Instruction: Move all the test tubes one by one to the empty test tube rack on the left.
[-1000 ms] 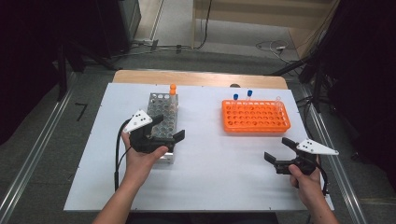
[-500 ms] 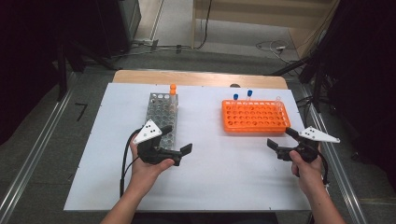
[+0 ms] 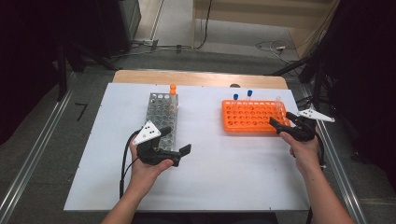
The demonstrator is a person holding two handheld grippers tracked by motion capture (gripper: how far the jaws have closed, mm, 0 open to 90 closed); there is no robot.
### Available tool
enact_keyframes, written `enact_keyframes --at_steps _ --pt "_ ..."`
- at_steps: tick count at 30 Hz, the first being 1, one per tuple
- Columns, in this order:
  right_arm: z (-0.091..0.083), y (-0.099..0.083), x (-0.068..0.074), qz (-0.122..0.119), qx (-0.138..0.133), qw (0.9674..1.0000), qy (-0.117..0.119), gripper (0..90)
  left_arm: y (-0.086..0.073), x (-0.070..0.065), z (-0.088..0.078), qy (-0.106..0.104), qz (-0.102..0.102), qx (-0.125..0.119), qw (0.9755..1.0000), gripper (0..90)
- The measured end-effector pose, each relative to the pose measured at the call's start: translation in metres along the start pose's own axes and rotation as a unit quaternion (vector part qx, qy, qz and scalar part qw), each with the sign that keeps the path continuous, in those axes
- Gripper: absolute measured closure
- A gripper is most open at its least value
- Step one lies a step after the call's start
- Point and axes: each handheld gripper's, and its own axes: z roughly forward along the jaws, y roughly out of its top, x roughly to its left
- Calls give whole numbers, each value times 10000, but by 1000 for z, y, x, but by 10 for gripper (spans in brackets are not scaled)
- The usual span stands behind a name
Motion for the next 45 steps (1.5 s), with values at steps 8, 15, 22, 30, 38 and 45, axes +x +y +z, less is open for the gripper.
enact_keyframes --at_steps 8,15,22,30,38,45 --pt "26 4 -12 162 182 9989 -391 437 -1 1 0 17 -36 -6 10000 0" --pt "41 3 -18 207 214 9979 -570 565 -1 1 -1 19 -60 -24 10000 0" --pt "46 0 -19 178 217 9967 -767 694 -1 1 0 -4 -117 -18 9999 0" --pt "42 2 -19 84 60 9971 -750 734 1 0 -2 -12 -99 -27 9999 0" --pt "20 12 -15 23 -221 9977 -635 734 2 -1 -1 -28 -89 -65 9999 0" --pt "-2 15 -2 -51 -374 9987 -351 734 3 -3 0 -55 -47 -47 10000 0"
